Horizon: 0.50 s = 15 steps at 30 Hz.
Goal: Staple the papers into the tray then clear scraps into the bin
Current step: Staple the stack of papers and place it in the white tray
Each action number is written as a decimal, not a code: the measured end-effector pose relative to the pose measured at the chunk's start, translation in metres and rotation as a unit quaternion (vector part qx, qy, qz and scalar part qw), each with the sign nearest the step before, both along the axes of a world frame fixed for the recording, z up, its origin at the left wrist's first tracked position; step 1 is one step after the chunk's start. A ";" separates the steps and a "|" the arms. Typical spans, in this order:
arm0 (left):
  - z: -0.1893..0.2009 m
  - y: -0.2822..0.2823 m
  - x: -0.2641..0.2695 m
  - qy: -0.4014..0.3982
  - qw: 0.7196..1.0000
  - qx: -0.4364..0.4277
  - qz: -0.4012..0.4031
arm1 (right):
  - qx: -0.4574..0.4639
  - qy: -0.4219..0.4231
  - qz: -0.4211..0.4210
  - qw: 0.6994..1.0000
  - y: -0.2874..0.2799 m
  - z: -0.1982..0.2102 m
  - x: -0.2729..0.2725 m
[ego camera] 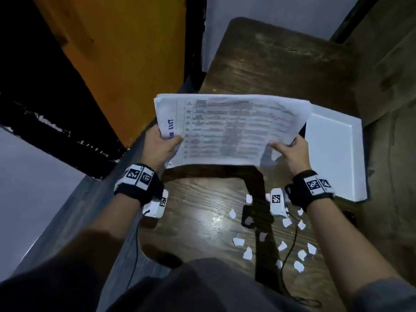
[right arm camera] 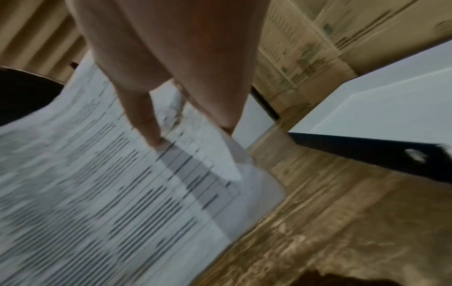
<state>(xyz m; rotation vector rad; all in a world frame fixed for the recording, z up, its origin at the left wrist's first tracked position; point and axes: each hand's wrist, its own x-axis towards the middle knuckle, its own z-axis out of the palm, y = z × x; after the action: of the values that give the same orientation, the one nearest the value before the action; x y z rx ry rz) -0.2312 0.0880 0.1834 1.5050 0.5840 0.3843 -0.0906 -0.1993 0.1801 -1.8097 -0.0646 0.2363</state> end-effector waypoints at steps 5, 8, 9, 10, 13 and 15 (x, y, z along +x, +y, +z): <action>-0.017 -0.030 0.007 0.013 0.986 0.017 0.163 | 0.034 -0.055 -0.065 0.996 0.028 -0.009 -0.021; -0.043 -0.036 0.000 0.092 0.975 -0.043 0.198 | 0.004 0.001 -0.091 0.996 0.024 -0.039 -0.034; -0.054 -0.036 -0.003 0.123 0.973 -0.054 0.189 | -0.008 0.024 -0.094 0.995 0.021 -0.050 -0.036; -0.066 -0.035 -0.004 0.145 0.973 -0.056 0.168 | -0.019 0.041 -0.095 0.994 0.018 -0.059 -0.035; -0.091 -0.038 -0.002 0.209 0.969 -0.045 0.124 | -0.047 0.086 -0.110 0.989 0.020 -0.073 -0.031; -0.097 -0.039 0.002 0.210 0.969 -0.028 0.131 | -0.059 0.087 -0.083 0.991 0.023 -0.076 -0.028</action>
<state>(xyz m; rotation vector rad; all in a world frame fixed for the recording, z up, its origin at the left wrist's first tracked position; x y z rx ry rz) -0.2288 0.0494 0.0864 1.4654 1.1270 0.2466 -0.1185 -0.1767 0.1041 -1.8922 0.2274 0.2828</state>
